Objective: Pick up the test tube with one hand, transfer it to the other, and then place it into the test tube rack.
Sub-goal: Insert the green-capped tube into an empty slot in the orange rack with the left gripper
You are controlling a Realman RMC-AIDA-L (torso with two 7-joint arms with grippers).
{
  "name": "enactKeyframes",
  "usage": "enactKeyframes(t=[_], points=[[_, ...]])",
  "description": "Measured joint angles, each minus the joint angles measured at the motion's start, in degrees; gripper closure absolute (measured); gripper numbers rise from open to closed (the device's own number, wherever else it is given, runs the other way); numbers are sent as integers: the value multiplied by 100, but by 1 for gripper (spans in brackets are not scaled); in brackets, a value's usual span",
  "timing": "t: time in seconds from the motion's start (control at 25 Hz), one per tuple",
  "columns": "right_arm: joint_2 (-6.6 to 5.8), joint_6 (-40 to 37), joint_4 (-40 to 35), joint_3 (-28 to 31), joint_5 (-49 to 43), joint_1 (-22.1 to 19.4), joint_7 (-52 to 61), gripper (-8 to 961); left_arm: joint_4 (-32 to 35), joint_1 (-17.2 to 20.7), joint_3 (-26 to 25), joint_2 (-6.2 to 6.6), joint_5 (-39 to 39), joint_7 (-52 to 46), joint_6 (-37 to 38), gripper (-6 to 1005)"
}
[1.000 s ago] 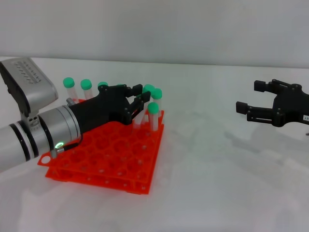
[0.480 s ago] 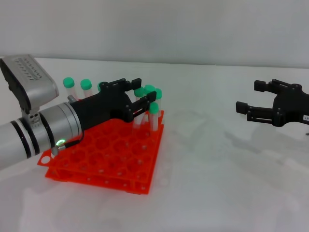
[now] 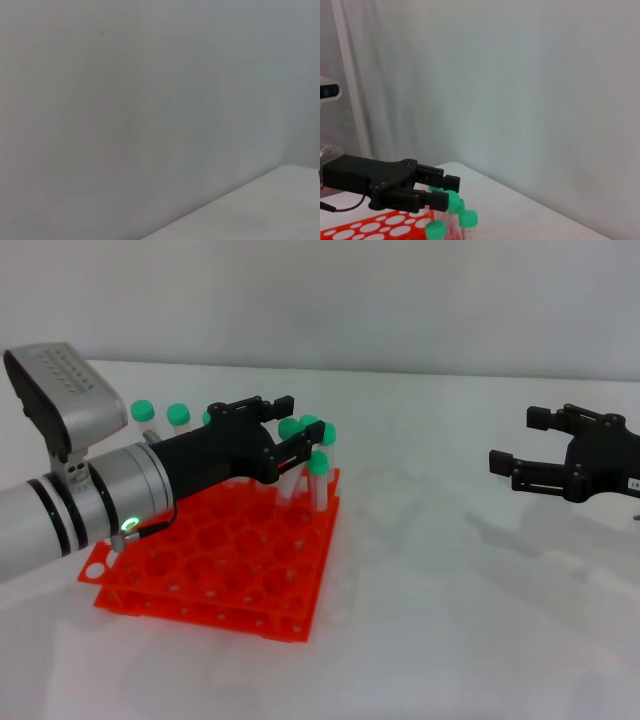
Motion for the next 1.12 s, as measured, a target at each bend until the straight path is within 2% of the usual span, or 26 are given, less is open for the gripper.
enactKeyframes(t=[0.12,0.56,0.88,1.12], points=[[2,-31,2,0,0,1,1,77,-10,-49,2,4,54,-95,59,477],[12,-84,3,-3,11,15,5,77,-136,-181,5,13,230,-215,93,629],[17,-152,3,-38,11,24,7,77,-13,-2,5,-18,177,48,-5,732],[8,-190,14,-48,11,24,7,77,22,254,3,-19,-230,507,-319,730]])
